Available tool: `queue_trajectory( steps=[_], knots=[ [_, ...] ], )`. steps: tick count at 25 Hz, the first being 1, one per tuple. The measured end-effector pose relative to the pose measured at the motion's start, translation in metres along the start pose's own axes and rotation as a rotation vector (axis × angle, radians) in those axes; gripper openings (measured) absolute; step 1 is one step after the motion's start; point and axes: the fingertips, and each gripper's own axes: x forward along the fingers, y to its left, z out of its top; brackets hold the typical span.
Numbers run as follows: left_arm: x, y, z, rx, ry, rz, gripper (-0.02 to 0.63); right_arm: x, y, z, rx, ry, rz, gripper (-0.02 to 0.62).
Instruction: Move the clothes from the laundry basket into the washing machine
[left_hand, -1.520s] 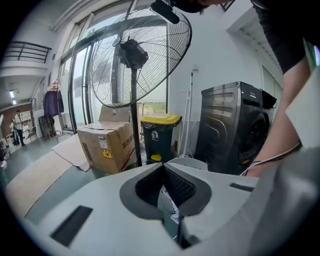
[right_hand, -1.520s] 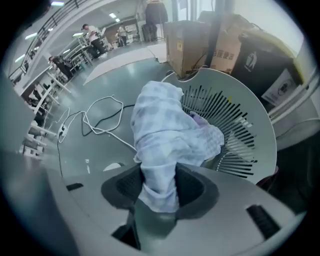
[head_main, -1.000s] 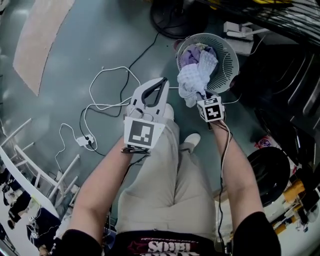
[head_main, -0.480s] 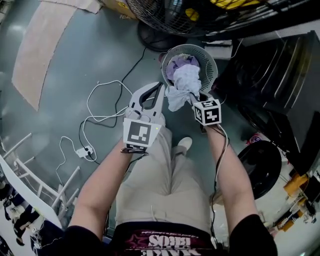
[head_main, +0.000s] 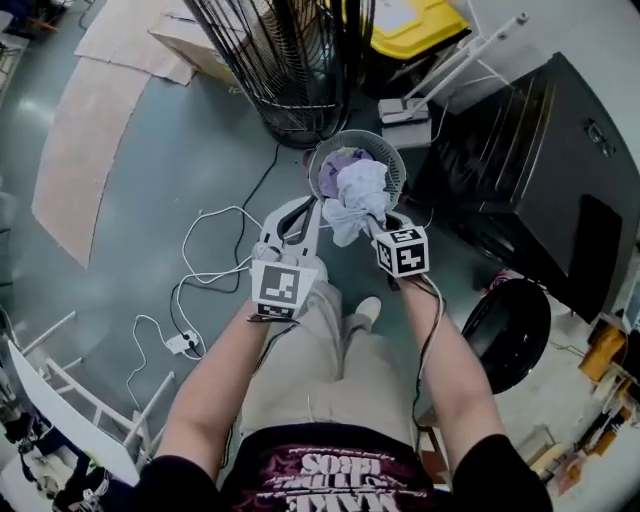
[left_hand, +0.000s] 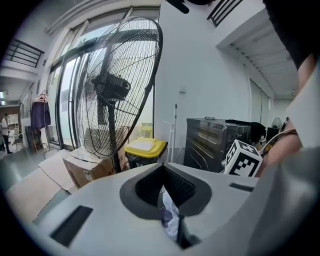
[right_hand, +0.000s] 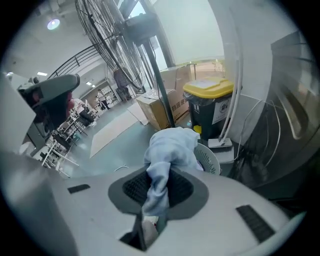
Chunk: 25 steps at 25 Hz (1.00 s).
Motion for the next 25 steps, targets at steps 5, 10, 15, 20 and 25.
queue_trajectory(
  steps=[5, 10, 15, 20, 25],
  knots=[
    [-0.013, 0.000, 0.027, 0.022, -0.001, -0.005, 0.005, -0.036, 0.009, 0.021, 0.003, -0.018, -0.012, 0.067],
    [-0.020, -0.016, 0.056, 0.027, -0.009, -0.059, 0.005, -0.073, 0.013, 0.040, 0.032, -0.044, -0.031, 0.068],
    [-0.024, -0.028, 0.083, 0.030, -0.014, -0.095, 0.005, -0.108, 0.020, 0.055, 0.037, -0.084, -0.040, 0.067],
    [-0.029, -0.033, 0.107, 0.025, -0.025, -0.105, 0.005, -0.143, 0.027, 0.067, 0.031, -0.111, -0.045, 0.069],
    [-0.034, -0.040, 0.127, 0.033, -0.032, -0.120, 0.005, -0.179, 0.037, 0.081, 0.031, -0.145, -0.040, 0.069]
  ],
)
